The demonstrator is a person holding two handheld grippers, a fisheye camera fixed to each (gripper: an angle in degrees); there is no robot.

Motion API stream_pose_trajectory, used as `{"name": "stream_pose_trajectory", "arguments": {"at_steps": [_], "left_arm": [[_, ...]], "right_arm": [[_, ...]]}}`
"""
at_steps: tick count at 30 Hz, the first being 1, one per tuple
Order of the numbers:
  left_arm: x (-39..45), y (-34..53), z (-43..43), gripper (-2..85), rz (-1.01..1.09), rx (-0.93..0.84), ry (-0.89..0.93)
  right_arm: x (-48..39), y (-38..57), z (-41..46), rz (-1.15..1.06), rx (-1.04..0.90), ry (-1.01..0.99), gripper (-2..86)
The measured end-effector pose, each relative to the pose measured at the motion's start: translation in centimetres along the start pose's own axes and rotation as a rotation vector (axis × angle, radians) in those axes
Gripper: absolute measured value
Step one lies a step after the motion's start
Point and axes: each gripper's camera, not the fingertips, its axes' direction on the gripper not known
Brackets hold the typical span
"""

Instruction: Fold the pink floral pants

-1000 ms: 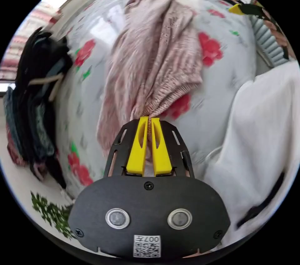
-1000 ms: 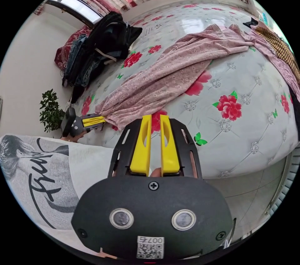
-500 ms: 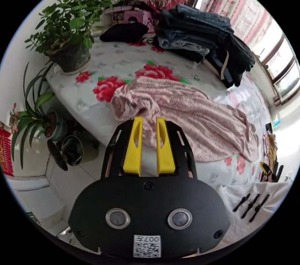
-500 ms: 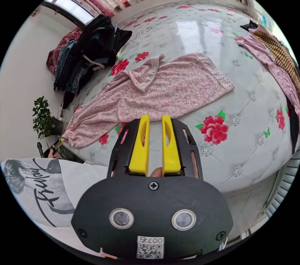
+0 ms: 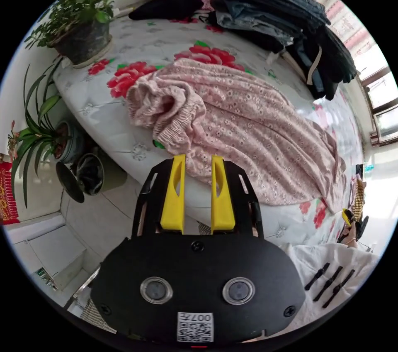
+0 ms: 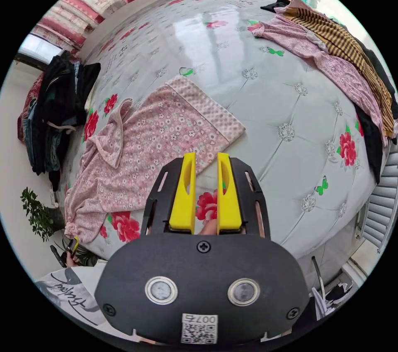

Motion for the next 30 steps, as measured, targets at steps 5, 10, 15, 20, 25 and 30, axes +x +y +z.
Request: {"name": "stream_pose_trajectory", "arguments": {"at_steps": [5, 10, 15, 20, 25, 30], "left_arm": [[3.2, -0.9, -1.0, 4.8, 0.117, 0.041, -0.171], [1.8, -2.9, -6.2, 0.0, 0.057, 0.051, 0.026], [-1.5, -3.2, -17.2, -0.6, 0.020, 0.321, 0.353], [-4.0, -9.2, -27.2, -0.6, 0.071, 0.466, 0.501], [-2.1, -11.5, -36.0, -0.6, 0.186, 0.687, 0.714], [-2.2, -8.3, -37.2, -0.6, 0.239, 0.682, 0.695]], "right_arm": [[0.0, -2.5, 1.4, 0.035, -0.015, 0.050, 4.1], [-1.3, -3.6, 1.6, -0.049, -0.078, 0.087, 1.0], [-1.5, -4.6, -5.5, -0.135, 0.091, -0.113, -0.1], [-0.9, -7.7, -17.3, -0.190, 0.287, -0.370, -0.2], [-0.6, -6.4, -26.9, -0.230, 0.545, -0.501, -0.3], [1.6, -2.1, -28.6, -0.254, 0.588, -0.457, -0.3]]}}
